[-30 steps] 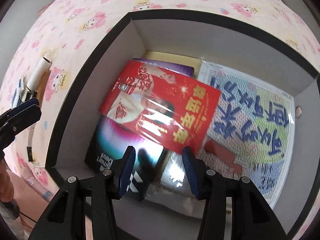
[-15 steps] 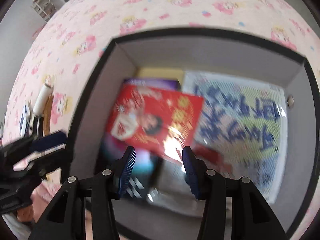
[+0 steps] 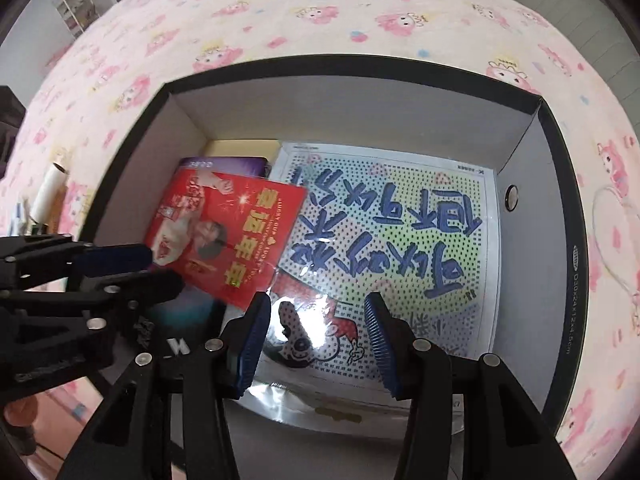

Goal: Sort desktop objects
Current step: 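Lower the red packet into the shoebox and open the left tool, then push the red packet down against the Smart Devil box with the left tool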

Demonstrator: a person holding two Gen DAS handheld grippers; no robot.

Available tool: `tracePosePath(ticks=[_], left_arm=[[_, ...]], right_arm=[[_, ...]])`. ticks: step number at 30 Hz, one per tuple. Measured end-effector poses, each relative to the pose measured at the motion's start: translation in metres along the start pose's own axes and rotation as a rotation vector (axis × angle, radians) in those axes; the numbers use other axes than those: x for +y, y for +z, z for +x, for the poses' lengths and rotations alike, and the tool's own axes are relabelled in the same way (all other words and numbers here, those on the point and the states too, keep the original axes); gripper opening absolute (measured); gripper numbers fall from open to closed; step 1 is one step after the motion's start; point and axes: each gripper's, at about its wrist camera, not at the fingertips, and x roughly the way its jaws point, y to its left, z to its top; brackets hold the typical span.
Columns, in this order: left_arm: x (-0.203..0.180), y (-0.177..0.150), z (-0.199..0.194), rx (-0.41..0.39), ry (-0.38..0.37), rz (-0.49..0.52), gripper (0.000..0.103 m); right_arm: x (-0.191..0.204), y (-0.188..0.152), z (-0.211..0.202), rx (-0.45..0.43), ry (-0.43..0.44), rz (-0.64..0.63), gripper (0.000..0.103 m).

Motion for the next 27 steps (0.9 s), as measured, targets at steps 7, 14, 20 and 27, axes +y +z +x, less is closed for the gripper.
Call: tracePosePath(ticks=[7,14,20,27], left_arm=[[0.007,0.015,0.015,0.031,-0.020,-0.055,0.035],[0.013,0.042,0.010,-0.034,-0.041,-0.092,0.034],[0.020,0.022,-0.012,0.000,-0.154,-0.189,0.035],[0.014,0.023,0.003,0.059,-0.176,-0.233,0.034]], right_arm=[[-0.003,-0.009,0.001,0.042,0.087,-0.011,0.045],[-0.003,-0.002,-0.001,0.074,0.114,-0.027,0.045],[-0.003,-0.002,-0.004,0.141,0.169,-0.063,0.045],[0.013,-0.007,-0.003,0.160,0.120,-0.155,0.045]])
